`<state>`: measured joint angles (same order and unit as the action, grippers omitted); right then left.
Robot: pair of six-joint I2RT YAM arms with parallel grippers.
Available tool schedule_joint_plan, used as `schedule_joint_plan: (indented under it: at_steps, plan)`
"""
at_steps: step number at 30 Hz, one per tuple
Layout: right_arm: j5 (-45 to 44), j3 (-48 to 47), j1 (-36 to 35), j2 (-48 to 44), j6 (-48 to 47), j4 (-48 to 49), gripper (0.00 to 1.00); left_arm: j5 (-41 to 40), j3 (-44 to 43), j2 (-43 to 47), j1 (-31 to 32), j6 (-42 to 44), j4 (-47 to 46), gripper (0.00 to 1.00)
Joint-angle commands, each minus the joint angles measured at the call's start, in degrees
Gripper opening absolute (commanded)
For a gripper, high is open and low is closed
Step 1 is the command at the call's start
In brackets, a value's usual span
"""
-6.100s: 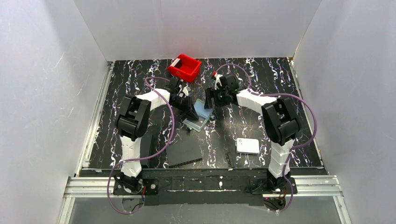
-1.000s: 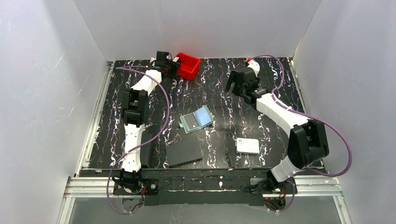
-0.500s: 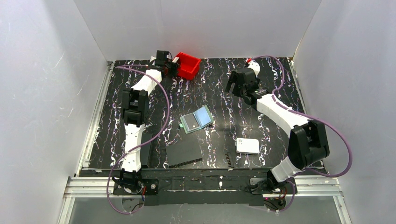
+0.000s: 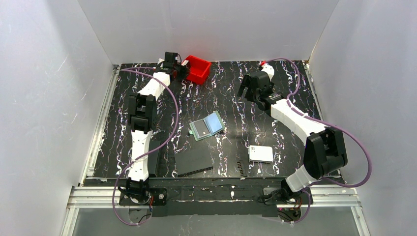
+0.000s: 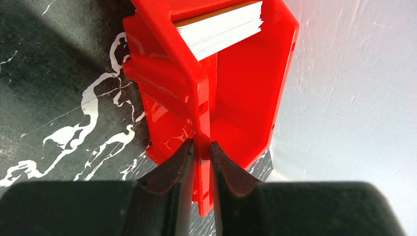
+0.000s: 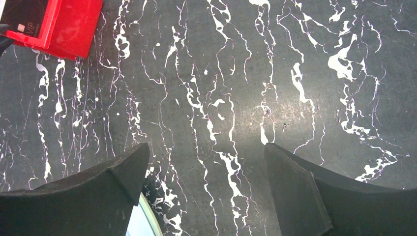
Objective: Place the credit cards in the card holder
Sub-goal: Move the storage box to the center of the board.
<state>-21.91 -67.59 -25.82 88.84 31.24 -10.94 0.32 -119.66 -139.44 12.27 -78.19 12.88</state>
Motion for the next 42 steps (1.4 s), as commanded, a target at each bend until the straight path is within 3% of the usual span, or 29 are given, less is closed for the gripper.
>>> schedule_joint_plan:
  at_steps: [1, 15, 23, 42]
  plan:
    - [-0.1, -0.25, 0.42, -2.61, -0.46, 1.97, 0.96, -1.22, -2.71, 0.11, 0.12, 0.12, 2.98, 0.14]
    - [0.18, -0.88, 0.42, -2.03, -0.46, 2.24, 0.95, -0.36, 0.57, 3.64, 0.12, 0.55, 3.31, 0.07]
    - [0.89, -0.54, 0.42, -2.22, -0.07, 2.41, 0.96, 3.95, 9.43, 9.27, 0.25, 1.16, 1.47, 0.05]
    - [2.74, 1.91, 0.42, -4.41, 0.9, 3.4, 0.96, 4.61, 35.83, 28.68, 3.94, 0.67, -3.67, 0.04]
